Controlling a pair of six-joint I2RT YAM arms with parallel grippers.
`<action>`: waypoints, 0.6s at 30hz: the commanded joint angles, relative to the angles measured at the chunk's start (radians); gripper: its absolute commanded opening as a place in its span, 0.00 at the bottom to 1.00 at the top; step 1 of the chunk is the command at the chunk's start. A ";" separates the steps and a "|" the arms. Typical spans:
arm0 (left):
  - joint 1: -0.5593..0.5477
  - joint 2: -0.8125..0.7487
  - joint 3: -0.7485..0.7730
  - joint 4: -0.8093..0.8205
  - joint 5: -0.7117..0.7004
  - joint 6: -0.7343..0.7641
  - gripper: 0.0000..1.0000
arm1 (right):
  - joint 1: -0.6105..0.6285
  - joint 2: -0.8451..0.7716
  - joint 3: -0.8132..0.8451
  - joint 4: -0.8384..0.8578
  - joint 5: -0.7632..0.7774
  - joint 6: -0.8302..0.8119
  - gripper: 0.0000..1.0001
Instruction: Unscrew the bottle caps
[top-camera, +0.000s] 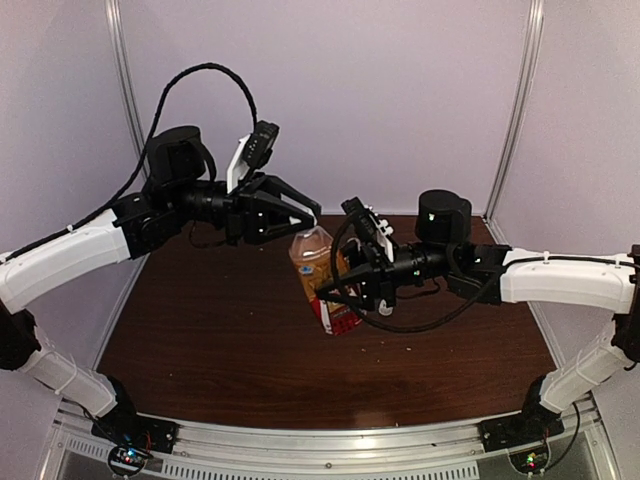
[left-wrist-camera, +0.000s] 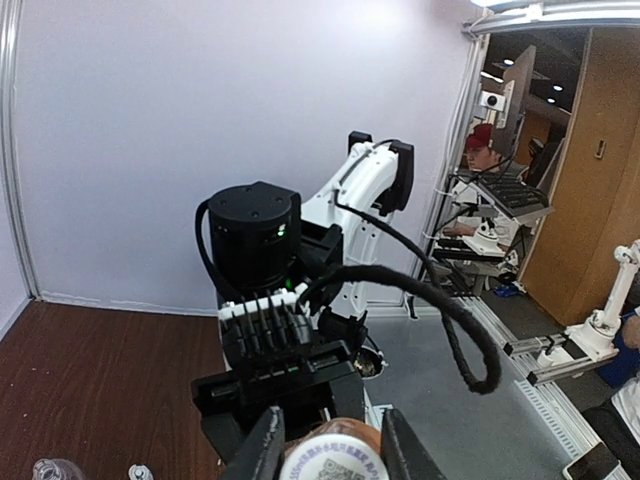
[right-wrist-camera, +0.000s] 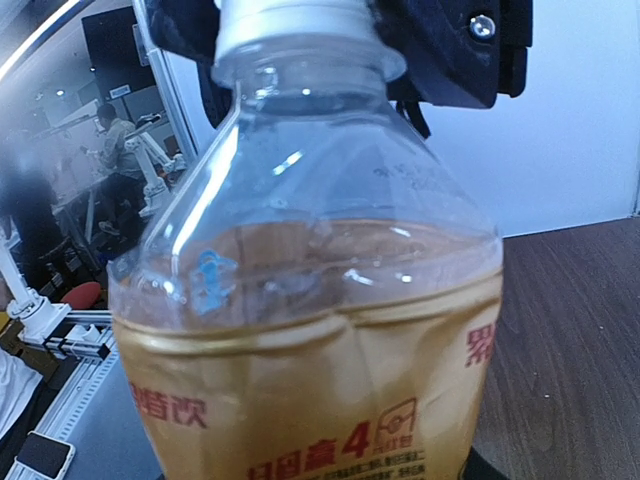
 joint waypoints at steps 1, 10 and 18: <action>0.005 -0.035 0.028 -0.057 -0.175 -0.037 0.00 | -0.001 -0.019 0.025 -0.089 0.186 -0.072 0.43; -0.068 -0.046 0.136 -0.343 -0.815 -0.173 0.00 | -0.002 -0.031 0.041 -0.166 0.449 -0.138 0.42; -0.069 -0.065 0.110 -0.281 -0.787 -0.157 0.20 | -0.001 -0.032 0.034 -0.162 0.421 -0.145 0.42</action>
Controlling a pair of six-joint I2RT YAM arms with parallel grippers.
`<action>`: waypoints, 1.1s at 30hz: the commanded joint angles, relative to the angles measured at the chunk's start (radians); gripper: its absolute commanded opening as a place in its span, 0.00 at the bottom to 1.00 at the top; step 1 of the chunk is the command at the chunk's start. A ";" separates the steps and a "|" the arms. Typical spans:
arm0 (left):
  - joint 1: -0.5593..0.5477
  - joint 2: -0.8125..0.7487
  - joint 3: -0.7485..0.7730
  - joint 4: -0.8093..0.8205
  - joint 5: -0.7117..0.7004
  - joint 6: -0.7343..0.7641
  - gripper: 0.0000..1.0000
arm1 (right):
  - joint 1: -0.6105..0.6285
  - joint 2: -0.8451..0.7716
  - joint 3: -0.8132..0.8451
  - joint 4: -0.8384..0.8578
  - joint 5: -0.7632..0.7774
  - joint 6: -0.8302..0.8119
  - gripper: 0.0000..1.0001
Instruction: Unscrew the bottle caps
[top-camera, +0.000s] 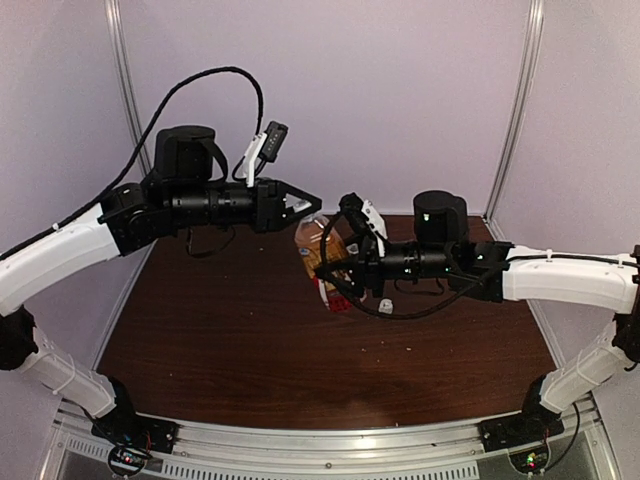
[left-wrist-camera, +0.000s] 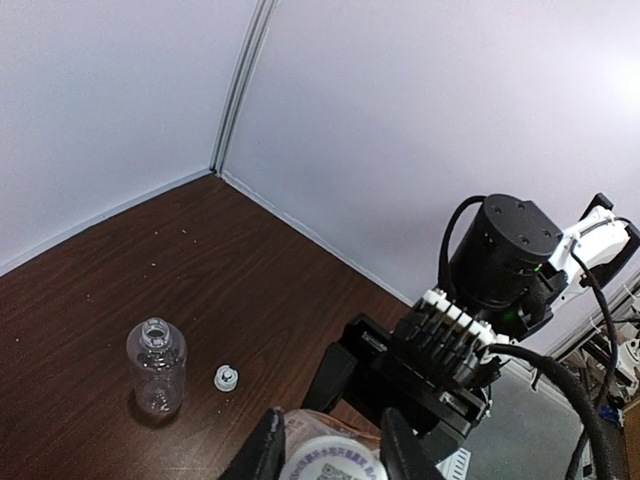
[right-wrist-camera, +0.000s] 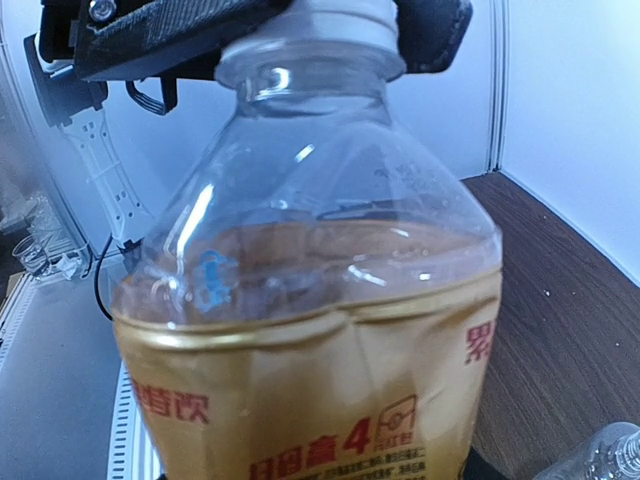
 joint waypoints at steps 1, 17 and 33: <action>0.019 -0.054 0.009 0.078 -0.038 0.032 0.27 | 0.001 -0.024 0.012 -0.019 0.004 -0.029 0.42; 0.040 -0.099 0.029 0.053 0.441 0.340 0.71 | 0.001 -0.027 0.007 0.053 -0.365 0.008 0.44; 0.045 -0.025 0.024 0.144 0.649 0.305 0.50 | 0.000 -0.002 0.010 0.144 -0.492 0.095 0.45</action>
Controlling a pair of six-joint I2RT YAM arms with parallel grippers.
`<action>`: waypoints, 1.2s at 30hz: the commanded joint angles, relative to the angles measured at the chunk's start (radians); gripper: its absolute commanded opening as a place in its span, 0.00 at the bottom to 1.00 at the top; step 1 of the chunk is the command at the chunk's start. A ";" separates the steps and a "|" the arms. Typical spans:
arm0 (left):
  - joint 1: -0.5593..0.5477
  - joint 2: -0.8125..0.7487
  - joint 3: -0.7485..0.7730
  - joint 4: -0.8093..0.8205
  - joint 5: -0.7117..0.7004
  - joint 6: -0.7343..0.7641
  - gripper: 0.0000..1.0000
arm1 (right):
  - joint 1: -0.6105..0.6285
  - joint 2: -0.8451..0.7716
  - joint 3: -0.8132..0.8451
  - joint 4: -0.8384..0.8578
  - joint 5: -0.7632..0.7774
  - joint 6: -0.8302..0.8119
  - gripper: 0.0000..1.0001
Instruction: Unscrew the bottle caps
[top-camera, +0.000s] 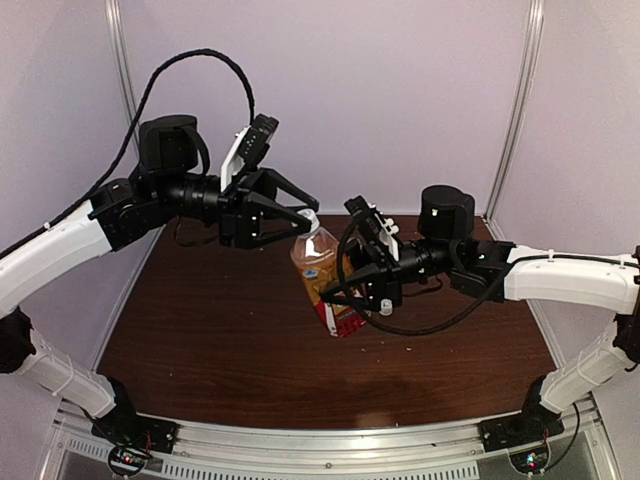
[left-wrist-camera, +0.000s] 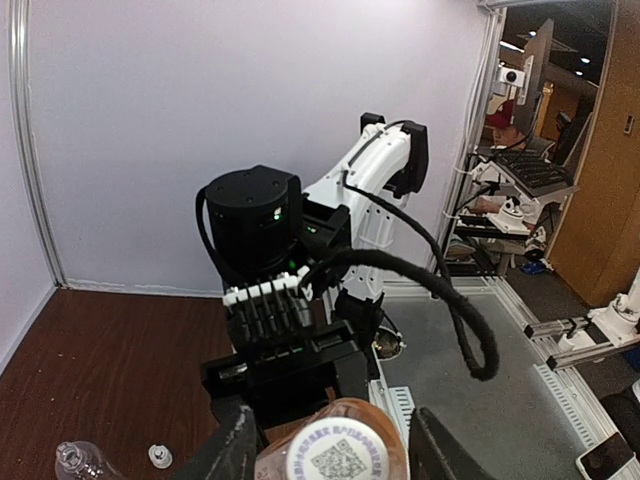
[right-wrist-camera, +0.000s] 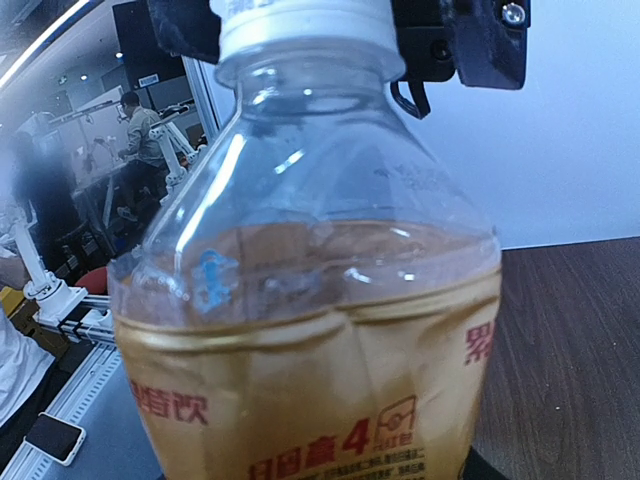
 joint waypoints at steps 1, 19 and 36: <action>0.009 0.006 0.010 0.105 0.071 -0.028 0.47 | 0.001 0.007 0.010 0.040 -0.035 0.016 0.44; 0.013 0.024 -0.018 0.138 0.091 -0.064 0.38 | 0.001 0.004 0.010 0.029 -0.016 0.009 0.44; 0.013 0.029 -0.038 0.159 0.076 -0.087 0.13 | 0.000 -0.003 0.003 0.013 0.037 -0.006 0.44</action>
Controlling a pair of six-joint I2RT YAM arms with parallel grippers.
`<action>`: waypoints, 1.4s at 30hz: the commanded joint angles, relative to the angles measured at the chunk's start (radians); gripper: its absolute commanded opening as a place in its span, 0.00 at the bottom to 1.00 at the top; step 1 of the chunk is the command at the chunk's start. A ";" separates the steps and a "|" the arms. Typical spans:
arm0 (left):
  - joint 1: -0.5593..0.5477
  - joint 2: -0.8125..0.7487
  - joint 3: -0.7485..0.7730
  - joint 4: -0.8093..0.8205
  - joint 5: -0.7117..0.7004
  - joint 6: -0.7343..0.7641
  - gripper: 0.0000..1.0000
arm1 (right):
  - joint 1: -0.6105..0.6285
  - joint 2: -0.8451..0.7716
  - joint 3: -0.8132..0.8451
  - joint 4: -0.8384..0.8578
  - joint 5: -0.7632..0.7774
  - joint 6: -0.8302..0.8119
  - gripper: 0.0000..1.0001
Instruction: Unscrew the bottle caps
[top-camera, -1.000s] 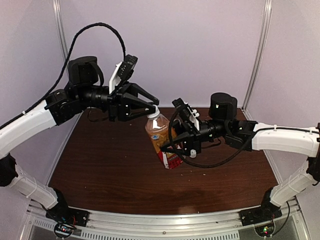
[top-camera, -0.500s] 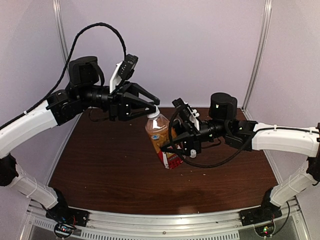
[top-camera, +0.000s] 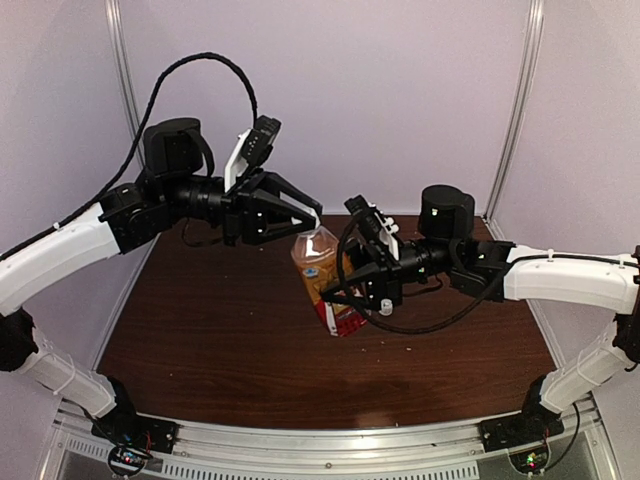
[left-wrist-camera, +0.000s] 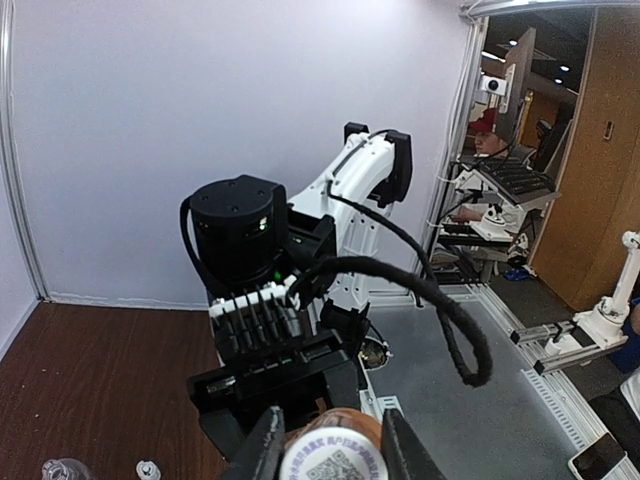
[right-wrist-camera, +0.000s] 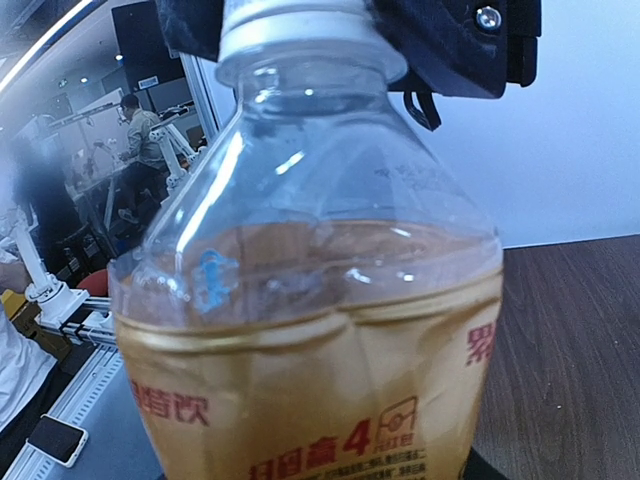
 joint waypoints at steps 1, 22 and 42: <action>0.006 0.002 -0.008 0.043 -0.016 -0.035 0.06 | 0.000 -0.010 0.002 -0.004 0.070 -0.023 0.44; -0.062 0.014 0.085 -0.168 -0.862 -0.284 0.25 | 0.000 -0.032 0.014 -0.153 0.604 -0.162 0.44; 0.083 -0.096 -0.001 0.007 -0.135 -0.040 0.74 | -0.015 -0.040 -0.001 -0.075 0.158 -0.137 0.44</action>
